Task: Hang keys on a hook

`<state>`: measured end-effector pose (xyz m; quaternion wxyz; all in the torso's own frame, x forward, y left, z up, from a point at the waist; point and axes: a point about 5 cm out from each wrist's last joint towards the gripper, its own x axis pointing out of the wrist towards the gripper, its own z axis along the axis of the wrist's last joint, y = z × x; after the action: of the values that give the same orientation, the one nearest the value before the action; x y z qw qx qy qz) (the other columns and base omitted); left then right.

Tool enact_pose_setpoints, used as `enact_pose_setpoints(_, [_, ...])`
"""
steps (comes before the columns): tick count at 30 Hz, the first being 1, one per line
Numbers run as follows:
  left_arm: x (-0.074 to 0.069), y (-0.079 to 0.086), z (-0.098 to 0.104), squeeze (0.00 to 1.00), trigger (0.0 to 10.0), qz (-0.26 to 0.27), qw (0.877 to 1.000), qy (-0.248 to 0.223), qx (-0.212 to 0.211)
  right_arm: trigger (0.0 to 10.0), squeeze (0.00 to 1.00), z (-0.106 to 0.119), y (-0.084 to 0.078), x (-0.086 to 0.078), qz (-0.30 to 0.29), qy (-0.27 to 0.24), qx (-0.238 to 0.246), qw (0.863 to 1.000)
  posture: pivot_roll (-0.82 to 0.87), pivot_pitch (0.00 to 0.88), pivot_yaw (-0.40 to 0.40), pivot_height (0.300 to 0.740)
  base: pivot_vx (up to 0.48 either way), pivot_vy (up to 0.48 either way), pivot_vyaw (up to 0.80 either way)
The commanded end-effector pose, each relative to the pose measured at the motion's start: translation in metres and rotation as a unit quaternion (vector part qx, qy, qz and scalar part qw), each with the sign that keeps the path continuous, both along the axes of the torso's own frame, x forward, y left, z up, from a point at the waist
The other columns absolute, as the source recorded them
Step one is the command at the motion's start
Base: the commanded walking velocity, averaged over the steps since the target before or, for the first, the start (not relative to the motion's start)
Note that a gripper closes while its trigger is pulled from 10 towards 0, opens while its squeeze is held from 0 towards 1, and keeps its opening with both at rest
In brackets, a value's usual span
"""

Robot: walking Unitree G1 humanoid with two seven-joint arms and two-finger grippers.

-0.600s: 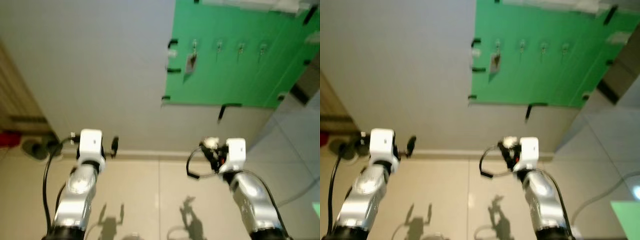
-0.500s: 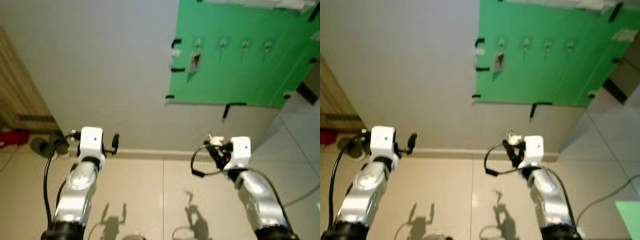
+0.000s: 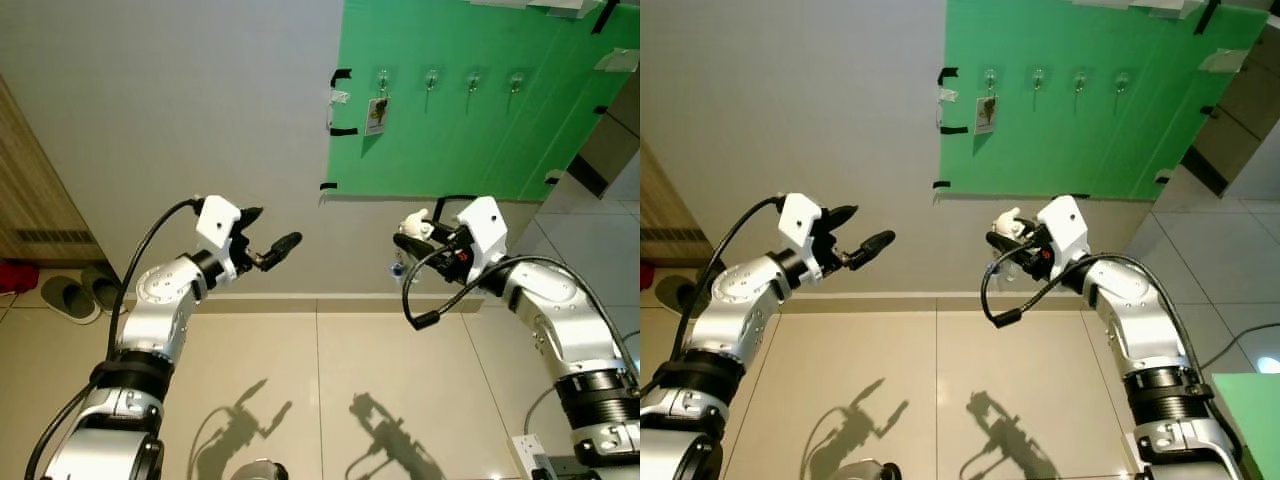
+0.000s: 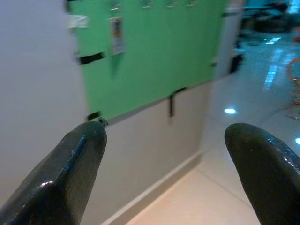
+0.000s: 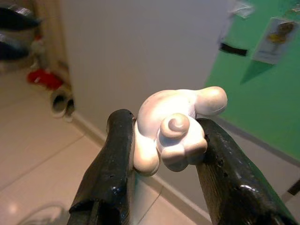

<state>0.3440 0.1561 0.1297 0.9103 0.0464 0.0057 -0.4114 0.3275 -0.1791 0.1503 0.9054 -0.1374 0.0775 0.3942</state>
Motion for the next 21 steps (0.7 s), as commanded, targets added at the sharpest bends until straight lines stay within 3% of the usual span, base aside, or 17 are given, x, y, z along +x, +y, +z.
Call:
enact_pose_setpoints(1, [0.001,-0.002,0.003,0.0,10.0,-0.015,1.0,-0.004,0.006,10.0,0.0,0.005,-0.002,0.002,0.005,-0.006,-0.011,1.0,-0.01,0.0,0.015,0.74,0.0,0.0,0.0])
enact_pose_setpoints(14, [0.002,-0.007,0.01,0.0,10.0,-0.096,0.995,-0.007,0.017,10.0,0.0,0.028,-0.001,0.008,0.056,-0.033,-0.058,0.996,-0.03,0.0,0.031,0.74,0.0,0.0,0.0])
enact_pose_setpoints(18, [0.003,-0.008,0.013,0.0,10.0,-0.12,0.993,-0.009,0.02,10.0,0.0,0.036,-0.004,0.009,0.088,-0.053,-0.12,0.988,-0.03,0.0,0.029,0.74,0.0,0.0,0.0])
enact_pose_setpoints(21, [0.002,-0.01,0.014,0.0,10.0,-0.139,0.99,-0.011,0.025,10.0,0.0,0.046,-0.006,0.012,0.107,-0.101,-0.205,0.968,-0.03,0.0,0.025,0.74,0.0,0.0,0.0])
